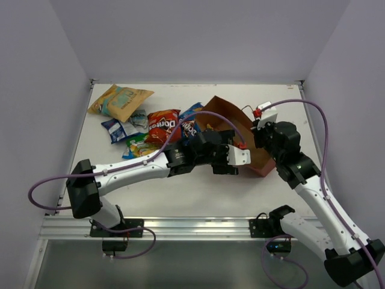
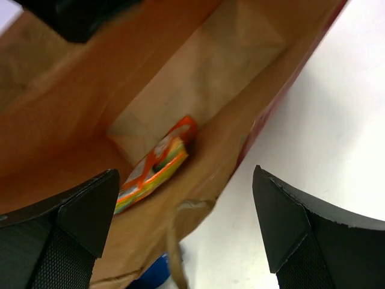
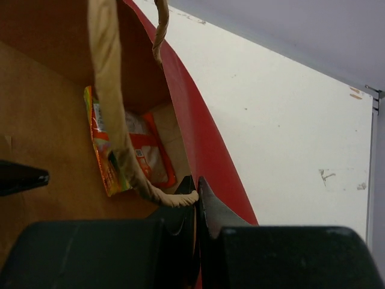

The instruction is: Take the snacks out of the paper bag

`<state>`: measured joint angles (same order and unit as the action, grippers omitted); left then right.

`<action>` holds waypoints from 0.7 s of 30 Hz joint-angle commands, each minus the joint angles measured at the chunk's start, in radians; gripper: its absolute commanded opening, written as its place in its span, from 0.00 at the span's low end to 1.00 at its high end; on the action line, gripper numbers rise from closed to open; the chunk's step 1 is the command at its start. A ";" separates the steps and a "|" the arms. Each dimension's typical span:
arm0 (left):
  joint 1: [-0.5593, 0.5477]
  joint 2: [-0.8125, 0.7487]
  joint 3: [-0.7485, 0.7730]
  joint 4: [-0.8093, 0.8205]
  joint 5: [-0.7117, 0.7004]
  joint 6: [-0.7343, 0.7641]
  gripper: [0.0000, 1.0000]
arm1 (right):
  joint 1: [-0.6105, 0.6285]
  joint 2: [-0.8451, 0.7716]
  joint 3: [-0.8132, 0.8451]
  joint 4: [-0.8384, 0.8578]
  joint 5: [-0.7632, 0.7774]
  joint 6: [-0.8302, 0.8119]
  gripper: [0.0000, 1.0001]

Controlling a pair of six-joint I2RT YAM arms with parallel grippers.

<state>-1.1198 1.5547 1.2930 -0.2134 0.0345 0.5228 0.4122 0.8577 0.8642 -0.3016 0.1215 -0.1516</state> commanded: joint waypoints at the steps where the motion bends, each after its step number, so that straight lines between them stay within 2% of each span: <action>1: 0.003 0.004 0.055 0.016 -0.126 0.161 0.98 | 0.002 -0.061 -0.001 0.015 -0.022 -0.002 0.00; 4: 0.005 -0.011 0.136 -0.038 -0.139 0.142 0.98 | 0.002 -0.078 0.045 -0.025 -0.023 -0.016 0.00; 8: 0.003 -0.128 0.196 -0.032 0.037 0.085 0.98 | 0.004 -0.104 0.087 -0.051 -0.016 -0.035 0.00; 12: 0.005 -0.212 0.198 -0.040 0.120 0.060 0.99 | 0.004 -0.100 0.105 -0.068 -0.025 -0.045 0.00; 16: 0.005 -0.209 0.226 -0.125 0.185 0.056 0.98 | 0.004 -0.105 0.101 -0.065 -0.045 -0.048 0.00; 18: 0.003 -0.205 0.201 -0.113 0.232 0.046 0.94 | 0.004 -0.105 0.098 -0.062 -0.040 -0.054 0.00; 21: 0.003 -0.164 0.167 -0.124 0.226 0.046 0.90 | 0.002 -0.100 0.096 -0.062 -0.043 -0.054 0.00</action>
<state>-1.1194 1.3304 1.4963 -0.2790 0.2104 0.5861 0.4122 0.7654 0.9215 -0.4000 0.0895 -0.1917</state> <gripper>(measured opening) 0.912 0.025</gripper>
